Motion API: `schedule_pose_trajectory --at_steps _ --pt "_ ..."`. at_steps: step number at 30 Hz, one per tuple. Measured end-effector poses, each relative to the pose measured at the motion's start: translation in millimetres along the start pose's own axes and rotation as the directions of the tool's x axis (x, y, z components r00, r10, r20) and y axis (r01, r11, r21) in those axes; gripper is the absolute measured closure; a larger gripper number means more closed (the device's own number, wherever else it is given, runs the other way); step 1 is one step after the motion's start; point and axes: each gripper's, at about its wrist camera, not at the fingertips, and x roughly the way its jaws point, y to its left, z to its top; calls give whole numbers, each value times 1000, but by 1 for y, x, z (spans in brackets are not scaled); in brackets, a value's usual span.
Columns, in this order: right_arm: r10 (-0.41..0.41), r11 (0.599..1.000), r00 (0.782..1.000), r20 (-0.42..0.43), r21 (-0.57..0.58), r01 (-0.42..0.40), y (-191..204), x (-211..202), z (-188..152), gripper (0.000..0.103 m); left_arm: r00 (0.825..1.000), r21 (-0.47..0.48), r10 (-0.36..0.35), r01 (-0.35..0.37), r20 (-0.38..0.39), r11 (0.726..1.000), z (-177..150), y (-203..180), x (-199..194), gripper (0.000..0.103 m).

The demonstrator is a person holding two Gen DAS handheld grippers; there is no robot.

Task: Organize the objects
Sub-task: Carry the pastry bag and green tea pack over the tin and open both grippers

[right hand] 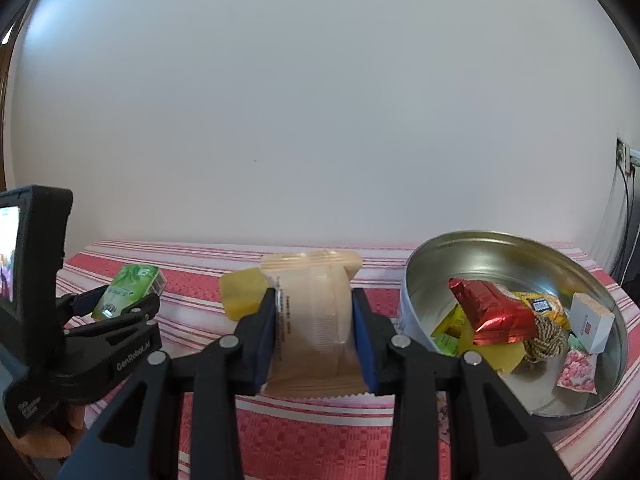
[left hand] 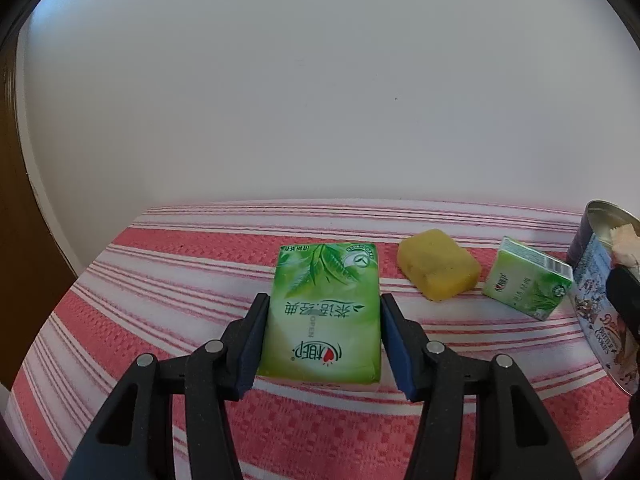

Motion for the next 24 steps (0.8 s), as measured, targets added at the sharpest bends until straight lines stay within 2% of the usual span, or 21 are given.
schedule_pose_trajectory --at_steps 9,15,18,24 --pt "-8 1000 1000 7 -9 9 2 -7 -4 67 1000 -27 -6 7 6 1000 -9 3 -2 46" --pt "-11 1000 1000 6 -5 11 0 -27 -3 67 1000 -36 6 -5 20 999 -17 -1 -15 46" --pt "-12 1000 1000 8 -10 12 -9 -23 -7 67 1000 -41 5 -4 22 999 -18 -3 -19 46" --pt "-27 999 1000 16 -20 27 -1 -33 -2 67 1000 -57 5 -4 21 998 -23 -7 -29 46"
